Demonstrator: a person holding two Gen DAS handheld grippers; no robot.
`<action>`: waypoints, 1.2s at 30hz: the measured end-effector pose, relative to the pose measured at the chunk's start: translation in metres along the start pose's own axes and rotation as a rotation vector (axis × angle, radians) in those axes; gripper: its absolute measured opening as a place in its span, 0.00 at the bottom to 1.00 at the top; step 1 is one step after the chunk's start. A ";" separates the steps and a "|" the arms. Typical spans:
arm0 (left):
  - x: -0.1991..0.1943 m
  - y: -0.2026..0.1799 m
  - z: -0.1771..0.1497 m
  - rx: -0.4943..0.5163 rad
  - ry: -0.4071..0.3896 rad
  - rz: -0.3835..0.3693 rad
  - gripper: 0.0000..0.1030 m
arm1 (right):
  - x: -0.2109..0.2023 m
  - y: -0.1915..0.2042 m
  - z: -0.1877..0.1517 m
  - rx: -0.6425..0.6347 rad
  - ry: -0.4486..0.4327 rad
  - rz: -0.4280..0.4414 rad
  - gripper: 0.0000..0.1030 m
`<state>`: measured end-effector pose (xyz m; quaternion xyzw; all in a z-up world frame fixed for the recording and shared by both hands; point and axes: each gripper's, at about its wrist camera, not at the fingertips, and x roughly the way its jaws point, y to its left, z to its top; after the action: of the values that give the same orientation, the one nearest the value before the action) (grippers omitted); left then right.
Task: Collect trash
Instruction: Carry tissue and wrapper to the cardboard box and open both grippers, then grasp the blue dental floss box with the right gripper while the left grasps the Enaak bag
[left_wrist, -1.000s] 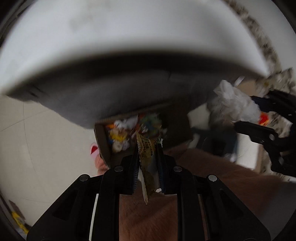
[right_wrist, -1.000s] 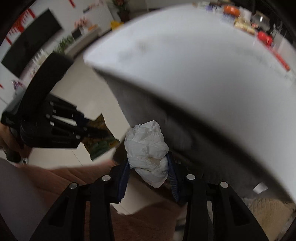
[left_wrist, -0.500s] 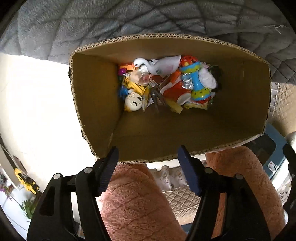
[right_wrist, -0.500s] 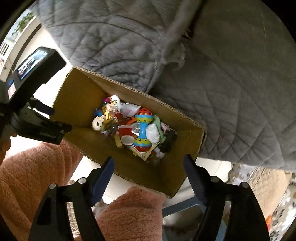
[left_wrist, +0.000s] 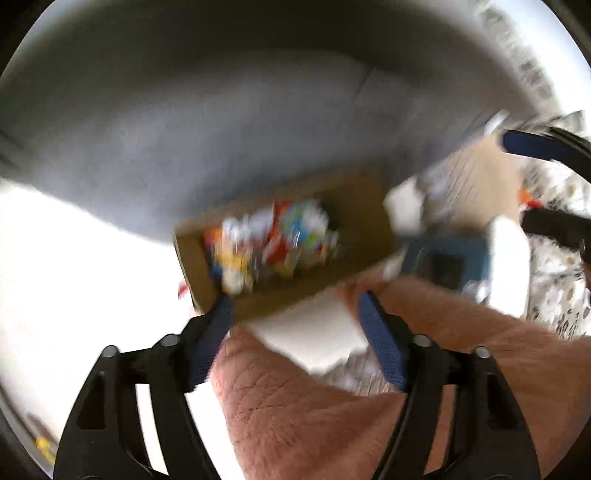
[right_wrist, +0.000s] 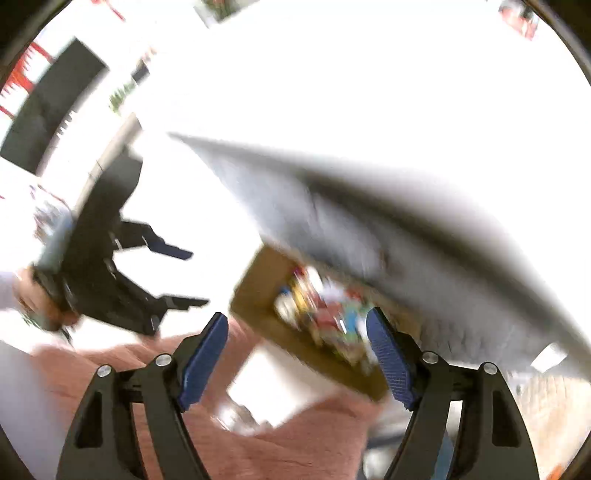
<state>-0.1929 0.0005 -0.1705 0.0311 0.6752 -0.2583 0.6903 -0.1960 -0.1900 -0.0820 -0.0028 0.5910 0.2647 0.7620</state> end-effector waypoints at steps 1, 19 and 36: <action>-0.026 -0.003 0.006 0.006 -0.074 0.013 0.80 | -0.020 -0.001 0.016 0.007 -0.062 0.001 0.85; -0.149 0.026 0.038 -0.345 -0.549 0.310 0.89 | 0.027 -0.172 0.443 0.213 -0.389 -0.452 0.87; -0.149 0.066 0.063 -0.374 -0.472 0.322 0.89 | -0.002 -0.174 0.391 0.227 -0.386 -0.306 0.60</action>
<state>-0.1025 0.0797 -0.0437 -0.0504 0.5189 -0.0178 0.8532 0.2258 -0.2162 -0.0161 0.0437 0.4535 0.0742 0.8871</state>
